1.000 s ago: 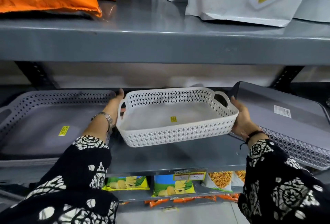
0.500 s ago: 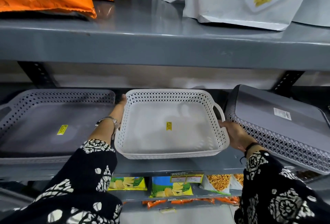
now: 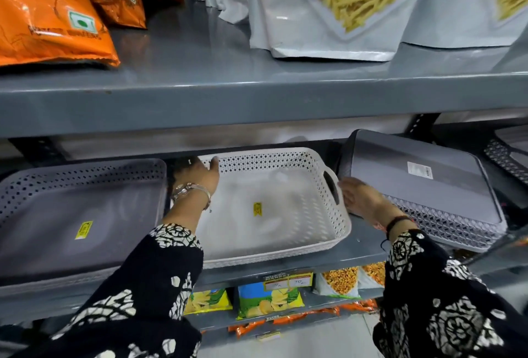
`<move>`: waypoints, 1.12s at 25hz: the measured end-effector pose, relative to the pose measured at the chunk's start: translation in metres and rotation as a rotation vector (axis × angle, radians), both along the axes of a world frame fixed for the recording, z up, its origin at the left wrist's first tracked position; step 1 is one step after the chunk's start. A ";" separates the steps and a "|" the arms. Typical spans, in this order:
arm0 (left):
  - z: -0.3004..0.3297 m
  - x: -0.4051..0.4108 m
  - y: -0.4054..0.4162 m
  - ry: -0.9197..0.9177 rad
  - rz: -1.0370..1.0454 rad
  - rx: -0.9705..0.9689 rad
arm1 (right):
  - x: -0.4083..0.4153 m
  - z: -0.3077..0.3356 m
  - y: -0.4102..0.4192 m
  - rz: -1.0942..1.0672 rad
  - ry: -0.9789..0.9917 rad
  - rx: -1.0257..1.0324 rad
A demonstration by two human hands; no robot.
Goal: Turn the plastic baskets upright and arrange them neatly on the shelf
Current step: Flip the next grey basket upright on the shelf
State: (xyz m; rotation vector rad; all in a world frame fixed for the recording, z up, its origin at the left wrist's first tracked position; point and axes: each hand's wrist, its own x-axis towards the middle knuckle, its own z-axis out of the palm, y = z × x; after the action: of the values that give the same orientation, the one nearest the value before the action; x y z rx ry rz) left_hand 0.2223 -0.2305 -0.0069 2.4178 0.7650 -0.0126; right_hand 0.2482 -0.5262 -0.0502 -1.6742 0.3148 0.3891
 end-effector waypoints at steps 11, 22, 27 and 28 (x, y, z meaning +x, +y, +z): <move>0.002 0.068 -0.208 -0.078 -0.296 -0.330 | 0.020 0.015 -0.180 -0.401 -0.374 -0.265; -0.047 0.126 -0.307 -0.001 -0.152 -0.345 | 0.066 -0.031 -0.307 -0.376 0.045 -0.035; -0.039 0.127 -0.311 0.105 -0.080 -0.432 | 0.082 -0.024 -0.302 -0.410 0.003 0.001; -0.036 0.126 -0.310 0.086 -0.061 -0.467 | 0.082 -0.017 -0.298 -0.415 -0.014 0.039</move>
State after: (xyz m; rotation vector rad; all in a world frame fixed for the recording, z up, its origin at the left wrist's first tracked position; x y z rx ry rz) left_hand 0.3480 -0.5402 -0.0432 2.0027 0.6419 -0.2885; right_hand 0.3299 -0.8244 -0.0676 -1.5247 0.6263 0.0725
